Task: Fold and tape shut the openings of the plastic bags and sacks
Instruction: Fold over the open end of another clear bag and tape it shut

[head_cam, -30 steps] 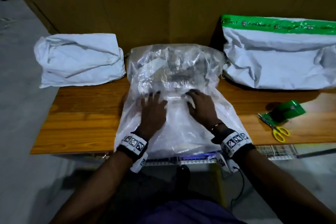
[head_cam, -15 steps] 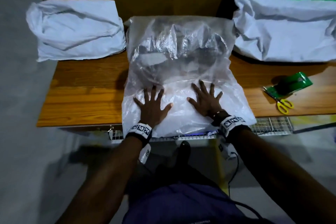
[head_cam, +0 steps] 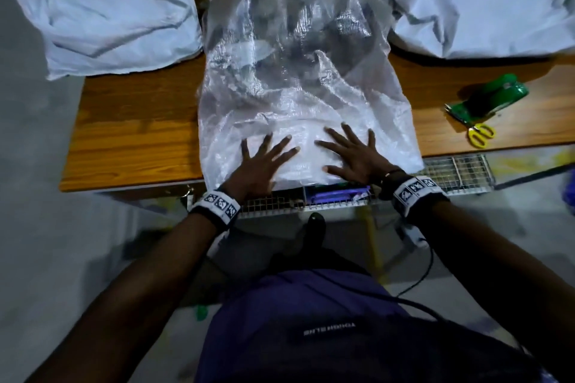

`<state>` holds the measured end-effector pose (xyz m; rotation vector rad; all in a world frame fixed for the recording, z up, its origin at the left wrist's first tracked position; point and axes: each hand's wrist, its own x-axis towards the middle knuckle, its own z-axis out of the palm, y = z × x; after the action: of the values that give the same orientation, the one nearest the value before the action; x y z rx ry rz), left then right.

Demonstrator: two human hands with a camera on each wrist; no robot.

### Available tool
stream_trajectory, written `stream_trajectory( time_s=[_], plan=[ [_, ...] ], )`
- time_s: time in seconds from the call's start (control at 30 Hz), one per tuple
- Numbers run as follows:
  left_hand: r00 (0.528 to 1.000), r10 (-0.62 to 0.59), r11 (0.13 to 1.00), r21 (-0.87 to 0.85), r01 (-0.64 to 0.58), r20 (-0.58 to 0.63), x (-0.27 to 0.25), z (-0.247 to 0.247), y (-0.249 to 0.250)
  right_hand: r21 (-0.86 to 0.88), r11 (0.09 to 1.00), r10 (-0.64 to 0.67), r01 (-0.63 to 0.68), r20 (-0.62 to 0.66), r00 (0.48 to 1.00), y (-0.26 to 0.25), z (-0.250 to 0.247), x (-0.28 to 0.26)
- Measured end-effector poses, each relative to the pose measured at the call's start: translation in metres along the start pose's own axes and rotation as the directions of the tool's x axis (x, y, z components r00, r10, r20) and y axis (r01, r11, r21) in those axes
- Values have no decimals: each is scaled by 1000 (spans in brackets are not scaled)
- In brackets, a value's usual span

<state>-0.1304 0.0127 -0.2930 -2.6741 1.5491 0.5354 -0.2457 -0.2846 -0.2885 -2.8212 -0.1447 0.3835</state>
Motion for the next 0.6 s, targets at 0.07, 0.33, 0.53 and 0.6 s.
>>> stream_trajectory(
  time_s=[0.07, 0.33, 0.53, 0.6],
  plan=[
    [1000, 12, 1000, -3, -11, 8, 1, -9, -5, -1, 999, 37, -37, 15, 999, -9, -5, 11],
    [996, 2, 986, 165, 13, -90, -48, 15, -16, -137, 981, -133, 140, 65, 989, -5, 2, -17],
    [997, 21, 996, 93, -15, -70, -77, 24, -41, -126, 985, -108, 121, 106, 989, 17, 1, -28],
    [1000, -2, 999, -45, 2, -9, -75, 20, -41, -71, 989, -118, 127, 117, 986, 13, -2, -29]
  ],
)
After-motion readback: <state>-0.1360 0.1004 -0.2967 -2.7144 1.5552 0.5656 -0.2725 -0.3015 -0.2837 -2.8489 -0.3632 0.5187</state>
